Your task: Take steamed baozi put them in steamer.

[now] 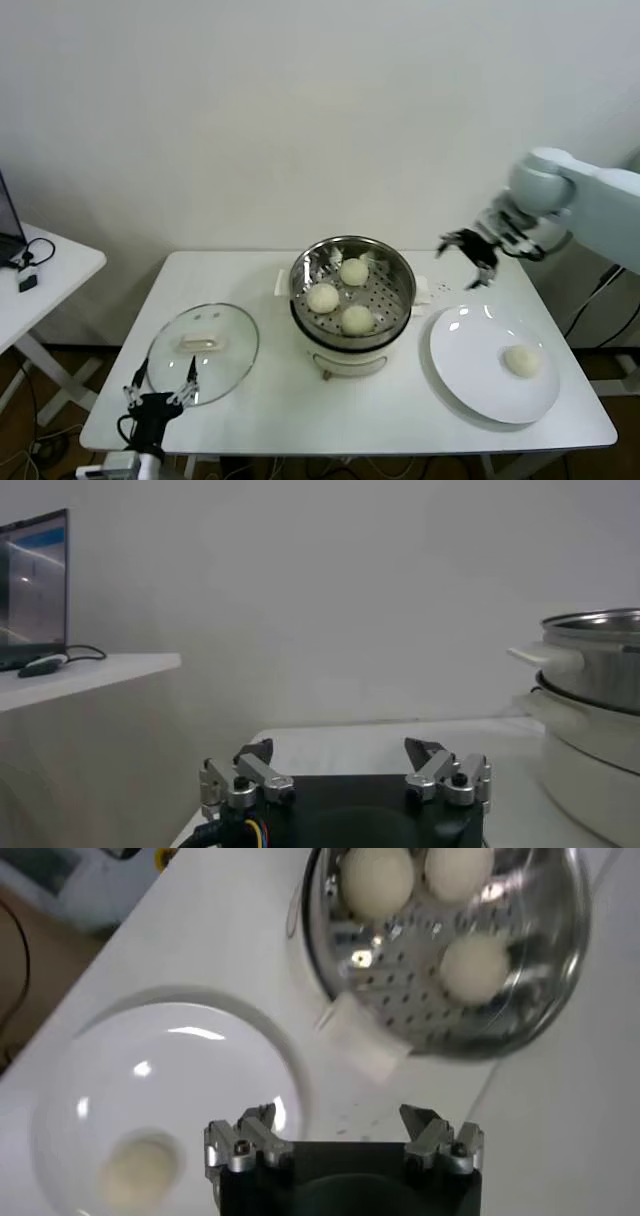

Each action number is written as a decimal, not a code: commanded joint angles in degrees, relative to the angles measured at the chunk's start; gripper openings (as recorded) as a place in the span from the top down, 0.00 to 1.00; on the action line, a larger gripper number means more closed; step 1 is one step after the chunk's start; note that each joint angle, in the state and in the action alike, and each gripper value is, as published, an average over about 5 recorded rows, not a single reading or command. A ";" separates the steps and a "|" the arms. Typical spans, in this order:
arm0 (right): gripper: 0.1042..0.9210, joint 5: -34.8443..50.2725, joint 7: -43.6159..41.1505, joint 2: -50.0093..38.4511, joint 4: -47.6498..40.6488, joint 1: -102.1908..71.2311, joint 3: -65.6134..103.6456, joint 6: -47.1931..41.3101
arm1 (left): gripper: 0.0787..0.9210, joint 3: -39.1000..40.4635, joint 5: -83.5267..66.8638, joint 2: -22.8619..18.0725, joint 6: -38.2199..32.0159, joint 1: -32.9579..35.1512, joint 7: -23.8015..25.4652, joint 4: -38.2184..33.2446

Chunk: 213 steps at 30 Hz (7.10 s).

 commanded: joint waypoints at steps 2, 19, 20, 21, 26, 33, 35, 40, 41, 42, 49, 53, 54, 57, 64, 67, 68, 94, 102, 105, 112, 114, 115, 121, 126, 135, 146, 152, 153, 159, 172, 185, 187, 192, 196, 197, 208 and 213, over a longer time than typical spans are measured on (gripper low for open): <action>0.12 -4.94 0.31 -13.43 -5.75 -27.24 17.75 -5.50 | 0.12 0.13 0.18 -0.07 0.01 -0.34 0.03 0.23; 0.12 -15.64 0.59 -8.05 -14.19 -43.07 32.74 -3.70 | 0.12 -0.22 0.68 -0.74 -0.24 0.94 -0.07 -0.20; 0.12 -16.02 0.58 -7.70 -14.76 -43.16 32.92 -3.60 | 0.12 -0.22 0.78 -0.77 -0.25 1.00 -0.09 -0.17; 0.12 -16.37 0.59 -7.27 -15.39 -43.40 33.28 -3.50 | 0.12 -0.22 0.91 -0.81 -0.27 1.04 -0.11 -0.10; 0.12 -17.06 0.85 -4.89 -18.01 -44.68 35.28 -3.25 | 0.12 0.00 1.38 -1.02 -0.09 0.96 -0.16 -0.03; 0.12 -17.27 1.54 -2.50 -19.84 -45.09 35.65 -3.09 | 0.12 0.05 1.72 -0.87 0.60 0.18 -0.32 -0.20; 0.12 -17.30 1.55 -1.90 -20.43 -45.06 35.83 -3.08 | 0.12 0.07 1.86 -0.91 0.59 0.12 -0.32 -0.05; 0.12 -17.72 1.34 -0.88 -21.29 -44.87 35.86 -2.91 | 0.12 0.19 2.09 -1.06 0.60 -0.02 -0.31 0.19; 0.12 -17.76 1.27 -0.75 -21.36 -44.87 35.84 -2.90 | 0.12 0.19 2.10 -1.08 0.61 -0.09 -0.31 0.25; 0.12 -17.77 1.21 -0.64 -21.41 -44.88 35.80 -2.92 | 0.12 0.19 2.12 -1.08 0.63 -0.17 -0.31 0.30; 0.12 -17.85 0.69 -0.10 -21.67 -44.95 35.66 -3.04 | 0.12 0.20 2.13 -1.01 0.75 -0.53 -0.31 0.45; 0.12 -18.10 0.54 -0.11 -21.78 -44.89 35.65 -2.98 | 0.12 0.13 2.09 -0.99 0.75 -0.67 -0.31 0.62; 0.12 -18.09 0.54 -0.14 -21.78 -44.88 35.67 -2.98 | 0.12 0.11 2.08 -0.99 0.75 -0.71 -0.32 0.66; 0.16 -18.01 0.54 -0.24 -21.78 -44.78 35.74 -2.96 | 0.12 0.10 2.07 -0.99 0.76 -0.79 -0.32 0.71; 0.30 -16.98 0.53 -0.69 -21.55 -43.92 35.55 -2.94 | 0.12 0.18 2.07 -1.08 0.72 -0.85 -0.31 0.85; 0.33 -14.29 0.59 -1.10 -21.01 -41.56 33.67 -3.47 | 0.12 0.18 2.02 -1.11 0.68 -0.83 -0.30 0.86; 0.33 -12.84 0.63 -1.24 -20.81 -40.27 32.48 -3.80 | 0.12 0.18 2.00 -1.11 0.66 -0.85 -0.30 0.87; 0.34 40.98 1.51 21.01 -18.65 17.92 -26.71 -14.69 | 0.12 1.53 1.94 -0.90 -0.19 -1.88 0.36 -0.77; 0.34 42.90 2.95 28.60 -18.74 14.64 -26.05 -16.32 | 0.12 0.97 1.44 -0.41 -0.21 -2.33 0.37 -1.06; 0.34 42.93 3.70 30.97 -19.15 12.36 -25.21 -16.95 | 0.12 0.84 1.11 -0.45 -0.29 -2.27 0.31 -0.99; 0.34 41.31 4.90 35.30 -20.83 6.49 -23.94 -17.41 | 0.12 -0.27 -0.27 0.05 -0.44 -1.58 0.11 -0.96; 0.34 41.24 5.23 35.96 -21.05 5.30 -23.66 -17.66 | 0.12 -0.44 -0.51 0.15 -0.43 -1.47 0.08 -0.98; 0.34 41.12 5.35 36.26 -21.31 4.71 -23.57 -17.73 | 0.12 -0.50 -0.64 0.18 -0.41 -1.45 0.06 -0.98; 0.34 39.39 5.76 36.47 -22.27 1.97 -23.01 -17.77 | 0.12 -0.72 -0.87 0.26 -0.43 -1.45 0.02 -0.74; 0.34 38.27 5.84 35.55 -22.26 0.98 -23.11 -17.73 | 0.12 -0.76 -0.96 0.25 -0.53 -1.43 0.01 -0.44; 0.34 36.78 5.78 34.03 -22.45 -0.08 -22.89 -17.64 | 0.12 -0.96 -1.28 0.36 -0.51 -1.34 0.02 -0.23; 0.34 36.25 5.71 32.97 -22.22 0.55 -22.85 -17.57 | 0.12 -0.85 -1.30 0.24 -0.43 -1.43 0.00 -0.17; 0.34 35.82 5.83 32.55 -21.96 0.66 -22.78 -17.40 | 0.12 -0.73 -1.18 0.16 -0.44 -1.48 0.00 -0.16; 0.34 35.73 5.91 32.53 -21.94 0.62 -22.75 -17.34 | 0.12 -0.72 -1.16 0.15 -0.44 -1.47 0.00 -0.16; 0.29 35.62 6.18 32.57 -22.05 0.50 -22.11 -17.01 | 0.12 -0.83 -1.14 0.16 -0.51 -1.38 0.00 -0.14; 0.12 39.73 6.65 30.93 -18.42 4.02 -21.24 -16.66 | 0.12 -0.85 -1.04 0.17 -0.53 -1.34 -0.01 -0.29; 0.12 37.68 10.41 17.27 -7.15 7.57 -15.38 -18.96 | 0.12 -0.61 -0.55 0.08 0.06 -1.48 0.04 -0.99; 0.12 36.41 12.73 13.95 -4.87 5.85 -11.91 -19.31 | 0.12 -0.48 -0.22 -0.05 0.05 -1.51 0.05 -1.17; 0.12 32.58 18.33 4.98 1.36 0.42 -3.83 -19.38 | 0.12 -0.18 0.18 -0.51 -1.03 -1.97 -1.15 -1.66; 0.12 30.55 23.47 -2.67 7.28 -5.95 3.49 -18.63 | 0.12 -0.26 0.25 -1.09 -2.06 -2.64 -2.44 -2.57; 0.12 29.74 25.05 -4.34 8.52 -9.10 6.55 -18.11 | 0.12 -0.11 0.50 -1.13 -2.25 -2.51 -2.37 -2.79; 0.12 24.46 40.03 -9.70 18.51 -73.94 72.37 -9.13 | 0.12 0.76 2.05 -1.62 -3.11 -1.44 -1.98 -4.15; 0.12 20.39 44.11 -1.99 21.11 -96.49 93.77 -2.76 | 0.12 1.26 3.09 -1.97 -2.99 -1.34 -2.10 -4.47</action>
